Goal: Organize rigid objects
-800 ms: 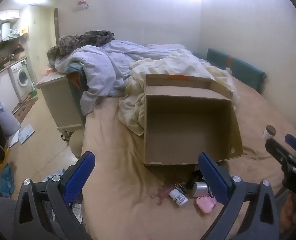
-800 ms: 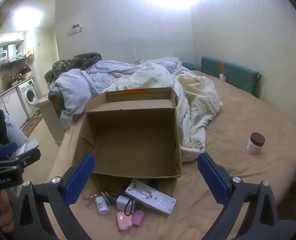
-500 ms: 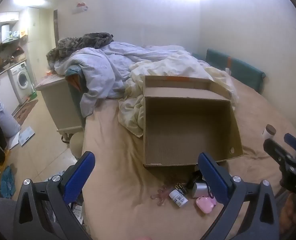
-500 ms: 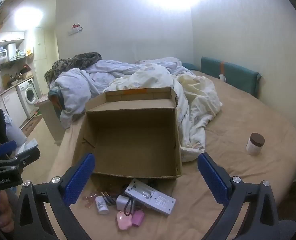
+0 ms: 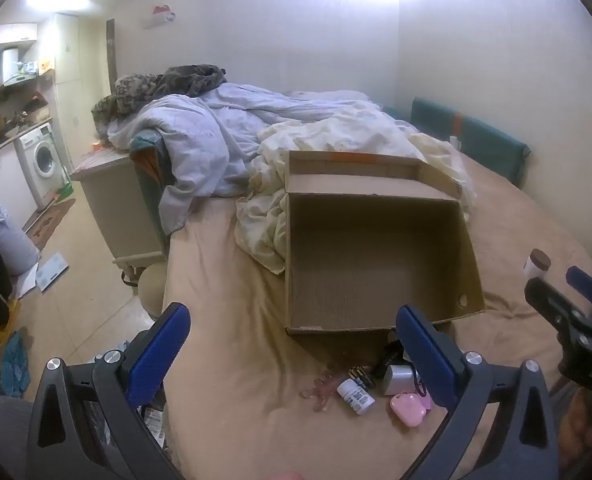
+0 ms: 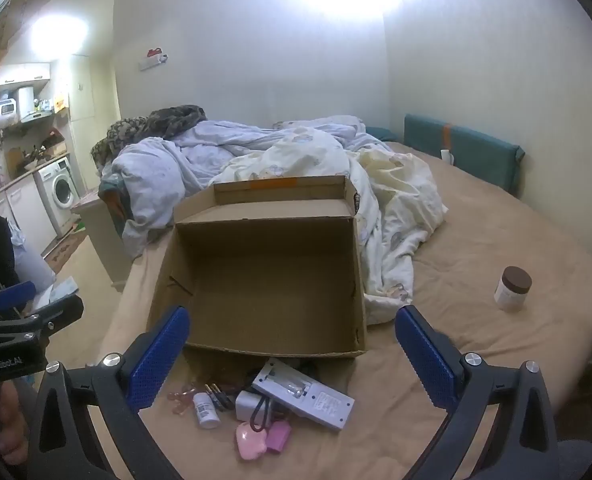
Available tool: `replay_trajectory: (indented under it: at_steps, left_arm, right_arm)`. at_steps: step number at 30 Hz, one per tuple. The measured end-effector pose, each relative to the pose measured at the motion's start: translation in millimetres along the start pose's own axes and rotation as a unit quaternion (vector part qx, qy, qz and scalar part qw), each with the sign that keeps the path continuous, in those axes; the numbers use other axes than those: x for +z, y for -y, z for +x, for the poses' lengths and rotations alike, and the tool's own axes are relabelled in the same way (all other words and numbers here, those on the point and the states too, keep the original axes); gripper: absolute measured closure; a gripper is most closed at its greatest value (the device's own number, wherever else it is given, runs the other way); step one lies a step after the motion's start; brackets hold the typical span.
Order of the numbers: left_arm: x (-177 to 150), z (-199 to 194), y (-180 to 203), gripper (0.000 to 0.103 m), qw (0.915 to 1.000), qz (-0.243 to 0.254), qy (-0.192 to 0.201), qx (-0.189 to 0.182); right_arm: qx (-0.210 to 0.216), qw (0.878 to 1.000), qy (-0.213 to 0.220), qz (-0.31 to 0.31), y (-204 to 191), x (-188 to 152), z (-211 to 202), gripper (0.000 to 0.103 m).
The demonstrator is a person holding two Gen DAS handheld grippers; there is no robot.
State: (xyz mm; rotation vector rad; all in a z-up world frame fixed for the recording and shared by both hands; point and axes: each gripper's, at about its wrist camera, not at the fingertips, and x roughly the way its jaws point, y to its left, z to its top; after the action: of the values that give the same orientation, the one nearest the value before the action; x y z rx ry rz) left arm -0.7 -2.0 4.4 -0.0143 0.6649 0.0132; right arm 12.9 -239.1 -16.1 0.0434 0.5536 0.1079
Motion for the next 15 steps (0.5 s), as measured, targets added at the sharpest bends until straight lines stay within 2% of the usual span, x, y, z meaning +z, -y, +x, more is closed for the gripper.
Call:
replay_trajectory:
  at_steps: [15]
  left_arm:
    - [-3.4,1.1,-1.3,0.0,1.0,-0.003,-0.001,-0.005]
  right_arm:
    - [0.003,1.0,-0.002,0.0,-2.0,-0.5,-1.1,0.0]
